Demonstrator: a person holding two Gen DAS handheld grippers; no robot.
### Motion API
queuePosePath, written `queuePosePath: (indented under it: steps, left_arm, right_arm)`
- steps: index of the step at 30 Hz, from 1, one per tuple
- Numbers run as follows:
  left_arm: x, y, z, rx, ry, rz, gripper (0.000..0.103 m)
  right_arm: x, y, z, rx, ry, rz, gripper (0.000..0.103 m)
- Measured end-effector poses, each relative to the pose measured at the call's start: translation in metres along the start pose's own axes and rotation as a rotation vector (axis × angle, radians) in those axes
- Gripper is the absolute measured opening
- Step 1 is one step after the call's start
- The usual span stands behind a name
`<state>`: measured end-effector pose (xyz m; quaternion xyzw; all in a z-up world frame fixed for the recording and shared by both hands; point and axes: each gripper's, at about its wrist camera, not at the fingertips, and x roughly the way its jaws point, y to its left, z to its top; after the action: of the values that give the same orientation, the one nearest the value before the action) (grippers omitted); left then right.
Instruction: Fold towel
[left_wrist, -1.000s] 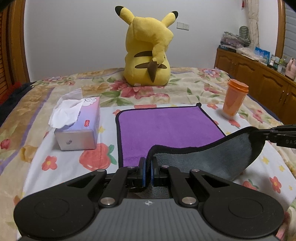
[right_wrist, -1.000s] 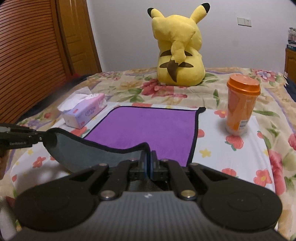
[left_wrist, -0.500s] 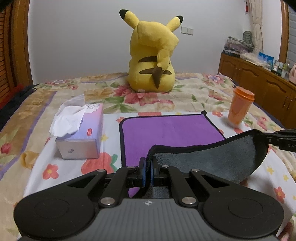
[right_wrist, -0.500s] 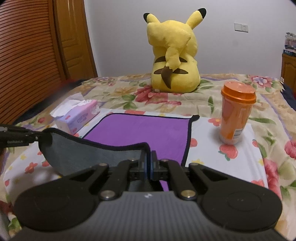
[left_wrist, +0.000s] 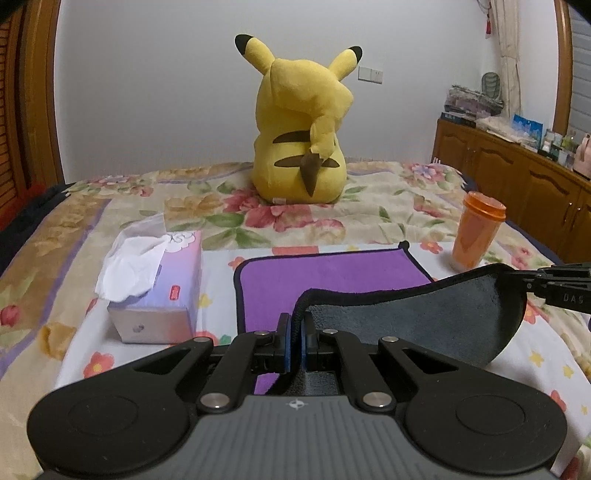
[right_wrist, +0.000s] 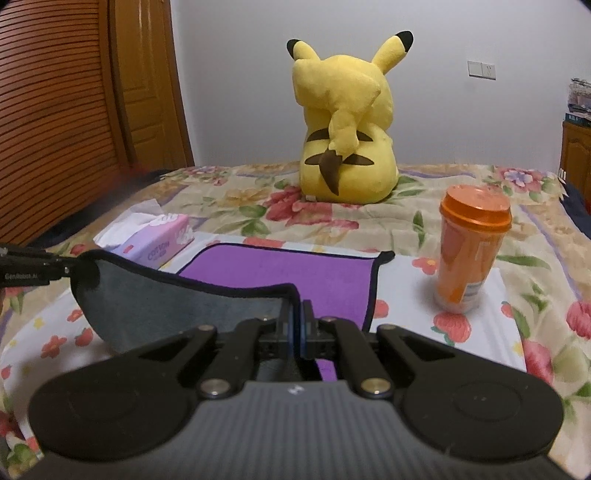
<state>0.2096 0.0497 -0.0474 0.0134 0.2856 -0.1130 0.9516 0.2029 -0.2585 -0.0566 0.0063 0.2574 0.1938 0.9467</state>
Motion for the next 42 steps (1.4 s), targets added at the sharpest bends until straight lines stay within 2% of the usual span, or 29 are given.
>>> queuePosePath:
  steps: [22,31,42]
  left_arm:
    - [0.029,0.003,0.011,0.027,-0.014,0.016,0.008]
    - [0.043,0.002,0.014,0.037,-0.006,0.002,0.008]
    - [0.046,0.005,0.027,0.029,-0.035,-0.006,0.008]
  right_arm:
    - [0.020,-0.004,0.007,-0.044,-0.018,-0.003,0.004]
    - [0.028,-0.011,0.010,-0.046,-0.020,-0.005,0.004]
    - [0.032,-0.008,0.018,-0.058,-0.038,0.009,0.004]
